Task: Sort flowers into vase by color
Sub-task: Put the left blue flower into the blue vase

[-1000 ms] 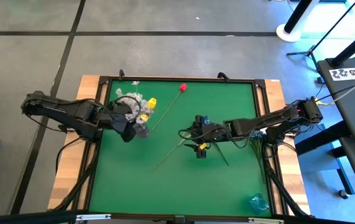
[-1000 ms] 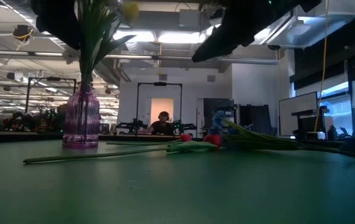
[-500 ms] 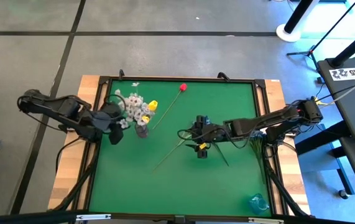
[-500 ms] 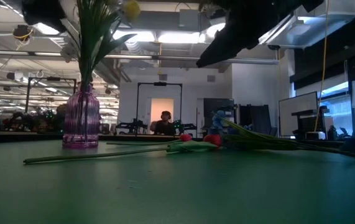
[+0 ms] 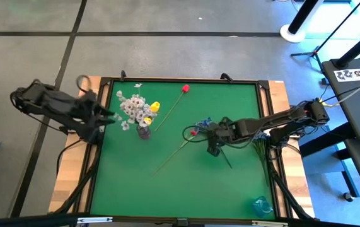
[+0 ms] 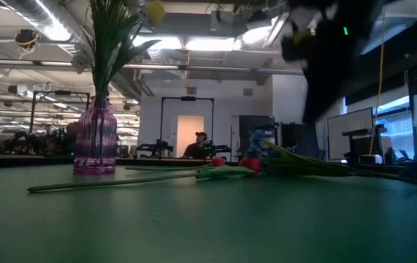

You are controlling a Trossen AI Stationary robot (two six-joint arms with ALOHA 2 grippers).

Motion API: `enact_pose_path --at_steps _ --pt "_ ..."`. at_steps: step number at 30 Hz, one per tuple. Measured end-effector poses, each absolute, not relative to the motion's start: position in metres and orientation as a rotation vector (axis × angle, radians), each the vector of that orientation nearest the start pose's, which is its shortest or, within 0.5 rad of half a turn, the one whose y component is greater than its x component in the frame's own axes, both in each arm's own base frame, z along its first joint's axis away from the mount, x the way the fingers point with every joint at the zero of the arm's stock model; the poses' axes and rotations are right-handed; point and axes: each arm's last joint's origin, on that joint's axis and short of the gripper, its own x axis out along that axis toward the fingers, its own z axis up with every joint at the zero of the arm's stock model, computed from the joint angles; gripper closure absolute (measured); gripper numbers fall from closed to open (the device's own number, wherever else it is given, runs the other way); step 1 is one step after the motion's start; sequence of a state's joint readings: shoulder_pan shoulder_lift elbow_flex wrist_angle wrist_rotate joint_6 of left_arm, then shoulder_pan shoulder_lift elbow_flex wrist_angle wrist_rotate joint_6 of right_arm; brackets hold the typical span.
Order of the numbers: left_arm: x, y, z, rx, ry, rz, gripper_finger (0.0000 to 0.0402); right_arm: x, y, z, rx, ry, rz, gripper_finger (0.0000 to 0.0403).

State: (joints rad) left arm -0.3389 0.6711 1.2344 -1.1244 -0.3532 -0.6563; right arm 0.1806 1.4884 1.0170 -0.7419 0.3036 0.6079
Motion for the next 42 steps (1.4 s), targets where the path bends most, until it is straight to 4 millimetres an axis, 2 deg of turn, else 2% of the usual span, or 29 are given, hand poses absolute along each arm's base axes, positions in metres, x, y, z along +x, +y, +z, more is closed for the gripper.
enact_pose_path --at_steps 3,6,9,12,16,20,24,25,30,35,38,42 --pt "0.070 -0.014 0.413 -0.345 0.306 0.124 0.0214 0.265 0.033 0.195 0.338 1.126 -0.535 0.0111" --pt "0.079 -0.017 0.426 -0.245 0.147 0.066 0.0214 0.265 0.019 0.173 0.423 1.098 -0.576 0.0111" --pt "0.089 -0.021 0.437 -0.170 0.030 0.030 0.0214 0.270 0.005 0.160 0.452 1.061 -0.597 0.0111" --pt "0.100 -0.026 0.448 -0.104 -0.067 0.023 0.0214 0.275 -0.005 0.148 0.442 1.096 -0.612 0.0124" --pt "0.119 -0.035 0.453 -0.004 -0.144 -0.042 0.0214 0.283 -0.009 0.138 0.492 1.114 -0.558 0.0176" --pt "0.148 -0.046 0.441 0.084 -0.159 -0.056 0.0214 0.283 -0.005 0.137 0.466 1.112 -0.568 0.0263" --pt "0.167 -0.052 0.432 0.156 -0.125 -0.045 0.0214 0.278 0.008 0.153 0.421 1.064 -0.529 0.0372" --pt "0.170 -0.053 0.432 0.166 -0.125 -0.044 0.0214 0.277 0.013 0.160 0.399 1.033 -0.511 0.0385" --pt "0.173 -0.056 0.432 0.171 -0.138 -0.081 0.0214 0.259 0.048 0.209 0.265 0.819 -0.398 0.0366" --pt "0.176 -0.060 0.427 0.162 -0.134 -0.183 0.0214 0.232 0.097 0.258 0.160 0.540 -0.166 0.0392" --pt "0.179 -0.065 0.417 0.154 -0.181 -0.290 0.0214 0.220 0.125 0.278 0.131 0.394 0.005 0.0389" --pt "0.183 -0.072 0.402 0.098 -0.229 -0.332 0.0214 0.210 0.153 0.294 0.114 0.265 0.258 0.0386"
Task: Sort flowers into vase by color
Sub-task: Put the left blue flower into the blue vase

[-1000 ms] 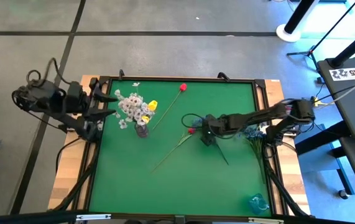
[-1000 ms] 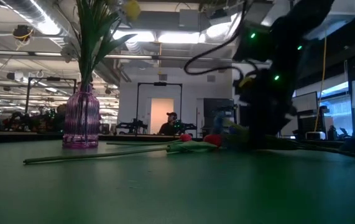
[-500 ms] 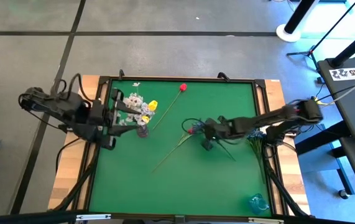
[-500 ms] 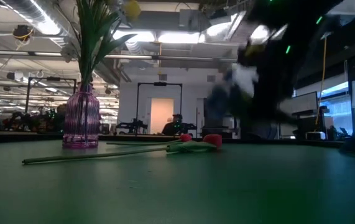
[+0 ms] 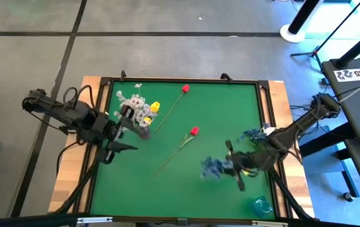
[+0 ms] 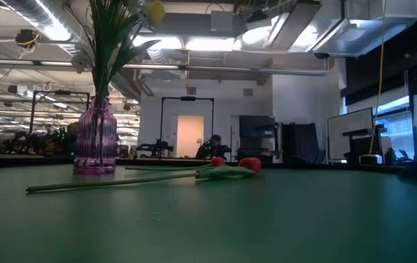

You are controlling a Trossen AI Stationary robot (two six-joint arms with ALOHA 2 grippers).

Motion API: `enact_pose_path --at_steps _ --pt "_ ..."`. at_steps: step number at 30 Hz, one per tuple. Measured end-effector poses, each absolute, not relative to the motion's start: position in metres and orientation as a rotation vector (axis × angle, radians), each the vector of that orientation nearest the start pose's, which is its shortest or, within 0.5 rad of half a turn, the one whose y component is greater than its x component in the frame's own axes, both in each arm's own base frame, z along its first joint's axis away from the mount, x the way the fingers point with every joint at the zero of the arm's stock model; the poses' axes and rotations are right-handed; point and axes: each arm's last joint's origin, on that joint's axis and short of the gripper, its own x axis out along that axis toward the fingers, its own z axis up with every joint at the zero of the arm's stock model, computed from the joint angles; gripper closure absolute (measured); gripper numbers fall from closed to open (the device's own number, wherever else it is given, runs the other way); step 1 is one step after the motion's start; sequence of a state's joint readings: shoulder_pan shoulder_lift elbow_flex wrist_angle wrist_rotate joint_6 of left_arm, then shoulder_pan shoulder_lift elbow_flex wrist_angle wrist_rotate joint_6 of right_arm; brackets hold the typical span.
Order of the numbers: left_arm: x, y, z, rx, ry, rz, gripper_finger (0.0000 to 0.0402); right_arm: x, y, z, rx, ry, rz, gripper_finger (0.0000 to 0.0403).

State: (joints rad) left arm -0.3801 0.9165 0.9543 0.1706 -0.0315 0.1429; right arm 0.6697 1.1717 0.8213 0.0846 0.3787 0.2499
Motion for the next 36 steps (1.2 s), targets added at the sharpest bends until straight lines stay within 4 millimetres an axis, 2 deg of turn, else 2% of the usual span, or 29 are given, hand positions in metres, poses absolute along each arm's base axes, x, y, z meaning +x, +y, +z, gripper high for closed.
enact_pose_path --at_steps 7,11,17,22,28,31,36 --pt "0.180 -0.093 0.378 -0.003 -0.166 -0.446 0.0214 0.185 0.184 0.313 0.094 0.125 0.667 0.0393" --pt "0.171 -0.110 0.370 -0.031 -0.202 -0.539 0.0214 0.169 0.196 0.315 0.051 0.112 0.779 0.0397" --pt "0.166 -0.124 0.375 -0.056 -0.323 -0.580 0.0214 0.141 0.198 0.328 0.025 0.037 0.884 0.0397" --pt "0.188 -0.130 0.369 -0.074 -0.343 -0.460 0.0214 0.117 0.181 0.321 0.098 -0.060 0.931 0.0397" --pt "0.217 -0.127 0.372 -0.071 -0.326 -0.340 0.0214 0.098 0.159 0.317 0.241 -0.172 0.986 0.0398" --pt "0.232 -0.123 0.367 -0.081 -0.301 -0.298 0.0214 0.094 0.156 0.311 0.256 -0.175 1.039 0.0398" --pt "0.251 -0.118 0.357 -0.115 -0.290 -0.252 0.0214 0.087 0.162 0.287 0.270 -0.183 1.097 0.0399"
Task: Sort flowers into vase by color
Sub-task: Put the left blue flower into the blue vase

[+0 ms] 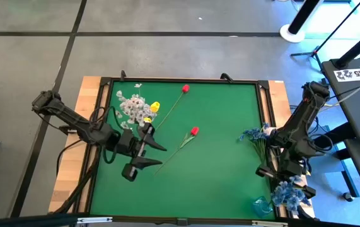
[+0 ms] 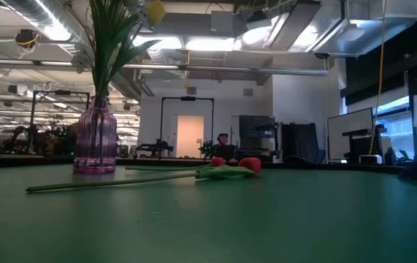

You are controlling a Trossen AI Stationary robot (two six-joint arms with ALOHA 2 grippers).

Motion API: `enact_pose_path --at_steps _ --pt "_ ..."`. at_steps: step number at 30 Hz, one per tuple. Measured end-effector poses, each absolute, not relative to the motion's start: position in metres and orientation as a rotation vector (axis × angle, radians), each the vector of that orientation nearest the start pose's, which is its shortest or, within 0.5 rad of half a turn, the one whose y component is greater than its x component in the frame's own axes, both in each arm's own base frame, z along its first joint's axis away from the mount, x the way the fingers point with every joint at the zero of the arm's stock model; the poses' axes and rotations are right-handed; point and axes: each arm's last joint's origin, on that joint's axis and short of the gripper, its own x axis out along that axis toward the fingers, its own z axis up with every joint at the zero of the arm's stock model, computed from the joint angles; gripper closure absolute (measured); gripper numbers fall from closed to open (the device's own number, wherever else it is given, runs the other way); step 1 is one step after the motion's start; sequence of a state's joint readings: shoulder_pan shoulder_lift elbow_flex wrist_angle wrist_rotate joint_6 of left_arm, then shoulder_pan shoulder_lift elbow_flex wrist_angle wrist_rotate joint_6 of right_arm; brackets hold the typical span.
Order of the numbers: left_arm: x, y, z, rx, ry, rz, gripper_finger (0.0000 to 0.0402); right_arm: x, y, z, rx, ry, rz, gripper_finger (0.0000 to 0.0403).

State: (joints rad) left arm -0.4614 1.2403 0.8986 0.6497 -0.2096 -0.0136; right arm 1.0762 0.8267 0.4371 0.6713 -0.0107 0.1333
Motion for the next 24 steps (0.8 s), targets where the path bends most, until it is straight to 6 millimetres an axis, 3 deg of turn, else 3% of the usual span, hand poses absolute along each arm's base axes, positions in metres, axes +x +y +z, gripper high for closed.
enact_pose_path --at_steps 6,15,24 --pt "0.253 -0.116 0.358 -0.129 -0.325 -0.243 0.0214 0.086 0.163 0.282 0.280 -0.214 1.103 0.0397" --pt "0.254 -0.116 0.357 -0.140 -0.314 -0.208 0.0214 0.094 0.179 0.257 0.162 -0.043 1.123 0.0379" --pt "0.254 -0.115 0.356 -0.152 -0.299 -0.171 0.0214 0.098 0.180 0.252 0.246 0.350 0.982 0.0311"
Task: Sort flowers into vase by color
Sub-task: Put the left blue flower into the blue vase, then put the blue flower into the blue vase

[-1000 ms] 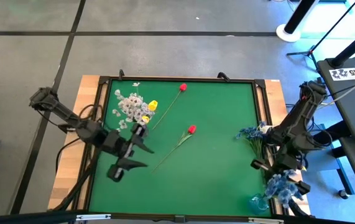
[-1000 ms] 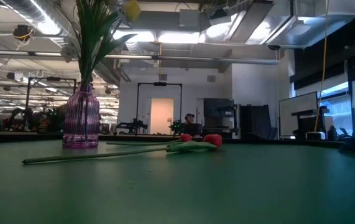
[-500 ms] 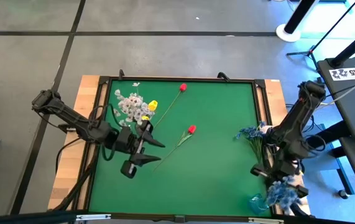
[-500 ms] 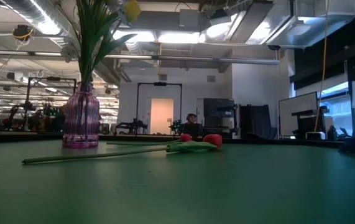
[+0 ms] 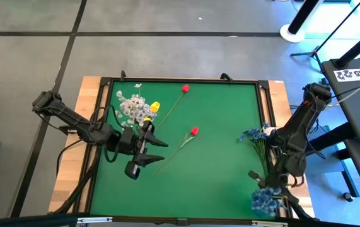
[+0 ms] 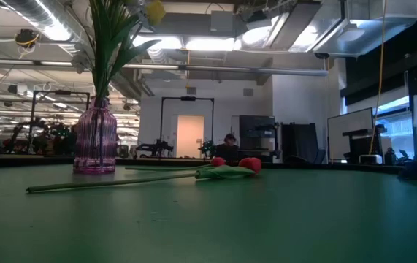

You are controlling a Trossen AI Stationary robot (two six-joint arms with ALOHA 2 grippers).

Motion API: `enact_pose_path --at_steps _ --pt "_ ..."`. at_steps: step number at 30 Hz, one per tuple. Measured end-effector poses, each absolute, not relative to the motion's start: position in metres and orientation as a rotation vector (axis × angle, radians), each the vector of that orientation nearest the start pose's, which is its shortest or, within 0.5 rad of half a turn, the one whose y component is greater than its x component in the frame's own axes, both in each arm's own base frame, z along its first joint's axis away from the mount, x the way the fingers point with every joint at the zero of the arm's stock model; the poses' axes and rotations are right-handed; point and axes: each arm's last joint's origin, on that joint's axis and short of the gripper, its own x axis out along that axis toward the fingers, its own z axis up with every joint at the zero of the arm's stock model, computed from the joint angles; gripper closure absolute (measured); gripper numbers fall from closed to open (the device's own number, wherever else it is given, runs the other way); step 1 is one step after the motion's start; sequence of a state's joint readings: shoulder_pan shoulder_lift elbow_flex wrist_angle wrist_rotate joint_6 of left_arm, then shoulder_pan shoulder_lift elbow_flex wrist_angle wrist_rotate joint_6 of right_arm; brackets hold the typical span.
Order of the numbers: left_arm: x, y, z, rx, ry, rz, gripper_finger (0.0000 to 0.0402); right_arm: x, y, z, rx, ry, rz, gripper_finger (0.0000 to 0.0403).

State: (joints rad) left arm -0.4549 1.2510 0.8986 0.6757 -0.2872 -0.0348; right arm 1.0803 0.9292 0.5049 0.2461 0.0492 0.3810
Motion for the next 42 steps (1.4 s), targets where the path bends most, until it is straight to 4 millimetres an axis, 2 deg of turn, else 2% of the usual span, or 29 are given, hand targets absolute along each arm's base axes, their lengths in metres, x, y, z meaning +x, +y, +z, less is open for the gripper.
enact_pose_path --at_steps 7,12,19,27,30,35,39,42 --pt "0.254 -0.115 0.353 -0.144 -0.270 -0.151 0.0214 0.096 0.177 0.273 0.258 0.668 0.870 0.0237" --pt "0.255 -0.115 0.350 -0.119 -0.237 -0.149 0.0214 0.091 0.172 0.284 0.366 0.890 0.807 0.0203" --pt "0.254 -0.116 0.350 -0.080 -0.238 -0.150 0.0214 0.086 0.171 0.289 0.522 1.088 0.820 0.0194" --pt "0.253 -0.115 0.349 -0.055 -0.200 -0.112 0.0214 0.076 0.152 0.283 0.528 1.222 0.676 0.0194" --pt "0.254 -0.114 0.345 -0.042 -0.160 -0.074 0.0214 0.071 0.136 0.282 0.537 1.211 0.529 0.0194" --pt "0.254 -0.114 0.342 -0.031 -0.134 -0.071 0.0214 0.067 0.106 0.274 0.550 1.215 0.175 0.0193" --pt "0.254 -0.114 0.341 -0.028 -0.127 -0.071 0.0214 0.072 0.088 0.267 0.533 1.235 -0.048 0.0193" --pt "0.254 -0.114 0.340 -0.020 -0.110 -0.070 0.0214 0.084 0.078 0.263 0.533 1.219 -0.194 0.0193"
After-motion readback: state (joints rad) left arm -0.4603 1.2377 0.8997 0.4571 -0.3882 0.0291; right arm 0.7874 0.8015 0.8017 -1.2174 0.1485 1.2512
